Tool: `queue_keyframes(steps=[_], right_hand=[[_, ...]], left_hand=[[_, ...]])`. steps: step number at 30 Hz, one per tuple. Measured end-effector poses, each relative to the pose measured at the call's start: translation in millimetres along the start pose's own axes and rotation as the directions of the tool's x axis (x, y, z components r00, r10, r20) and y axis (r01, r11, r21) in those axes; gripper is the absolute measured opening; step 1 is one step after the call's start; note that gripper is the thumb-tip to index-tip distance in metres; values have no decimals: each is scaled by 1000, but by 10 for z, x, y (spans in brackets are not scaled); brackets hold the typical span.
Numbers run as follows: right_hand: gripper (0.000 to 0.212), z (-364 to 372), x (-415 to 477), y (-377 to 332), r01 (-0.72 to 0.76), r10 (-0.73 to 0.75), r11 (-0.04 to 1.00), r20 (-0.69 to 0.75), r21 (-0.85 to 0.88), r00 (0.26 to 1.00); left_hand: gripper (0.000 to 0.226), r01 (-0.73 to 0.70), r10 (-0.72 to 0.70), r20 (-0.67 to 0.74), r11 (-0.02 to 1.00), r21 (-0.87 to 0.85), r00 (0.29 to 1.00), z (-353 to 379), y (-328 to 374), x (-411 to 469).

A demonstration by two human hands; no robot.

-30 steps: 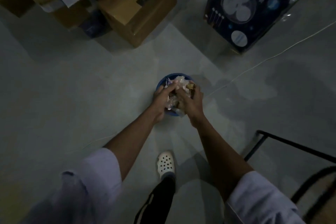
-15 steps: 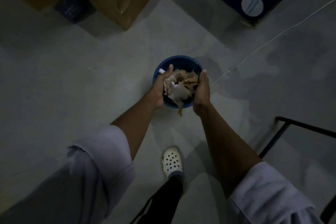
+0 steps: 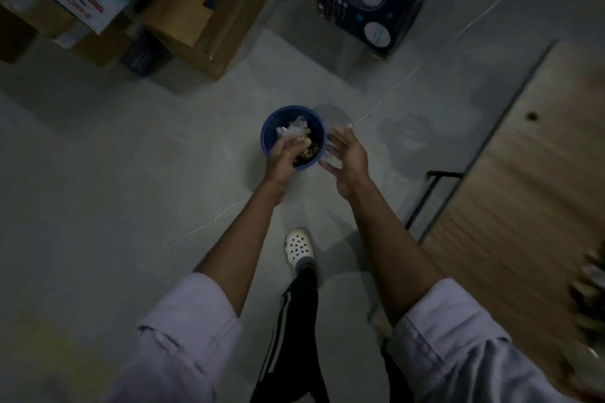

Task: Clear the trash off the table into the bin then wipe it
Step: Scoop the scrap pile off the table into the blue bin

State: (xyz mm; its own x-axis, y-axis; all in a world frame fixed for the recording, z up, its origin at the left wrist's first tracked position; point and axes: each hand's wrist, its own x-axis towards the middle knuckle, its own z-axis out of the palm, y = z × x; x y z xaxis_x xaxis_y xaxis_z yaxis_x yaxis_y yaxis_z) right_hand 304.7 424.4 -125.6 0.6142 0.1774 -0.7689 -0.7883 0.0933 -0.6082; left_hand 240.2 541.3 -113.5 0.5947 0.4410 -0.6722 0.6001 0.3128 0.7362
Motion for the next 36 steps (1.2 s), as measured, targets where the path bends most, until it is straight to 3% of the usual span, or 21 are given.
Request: queue_keyframes(steps=[5,9,13,16,22,24,27,28,30,33,36], right_hand=[[32,-782,-1383,-470,215,-202,969,111,-120,973],[25,-1762,-2290,-638,327,-312,929,109,-173,944],[20,-2886,-2948,-648,380,-374,905,68,-191,925],[13,-3690,-3290,-602,419,-431,879,-2,-227,902],[17,-4883,-3781,-410,454,-468,884,-188,-117,863],[16,-5196,-3859,-246,484,-522,851,-224,-202,823],[13,-5570,-3926,58,525,-649,745,-263,-411,714],[17,-5661,-3933,159,523,-687,698,-251,-490,682],[53,-5813,-3925,362,407,-711,570,-180,-714,679],[119,-5922,-3926,633,97,-460,375,-94,-922,883],[151,-5924,-3901,794,-31,-325,254,-115,-967,939]], left_hand=[[45,-267,253,118,956,122,960,677,197,-1314],[43,-510,458,240,824,246,856,1408,75,-2282],[37,-646,551,341,692,322,761,2233,-260,-3019],[31,-701,545,454,631,332,705,2829,-532,-3455],[33,-772,518,599,557,306,611,3613,-1010,-4022],[48,-775,461,629,454,439,626,3738,-1166,-4116],[90,-695,302,630,226,682,716,3802,-1374,-4249],[104,-665,259,616,197,720,744,3802,-1429,-4279],[129,-589,152,569,178,788,808,3803,-1535,-4301],[149,-546,57,544,112,830,837,3813,-1661,-4301],[155,-559,74,555,70,826,829,3819,-1738,-4253]])
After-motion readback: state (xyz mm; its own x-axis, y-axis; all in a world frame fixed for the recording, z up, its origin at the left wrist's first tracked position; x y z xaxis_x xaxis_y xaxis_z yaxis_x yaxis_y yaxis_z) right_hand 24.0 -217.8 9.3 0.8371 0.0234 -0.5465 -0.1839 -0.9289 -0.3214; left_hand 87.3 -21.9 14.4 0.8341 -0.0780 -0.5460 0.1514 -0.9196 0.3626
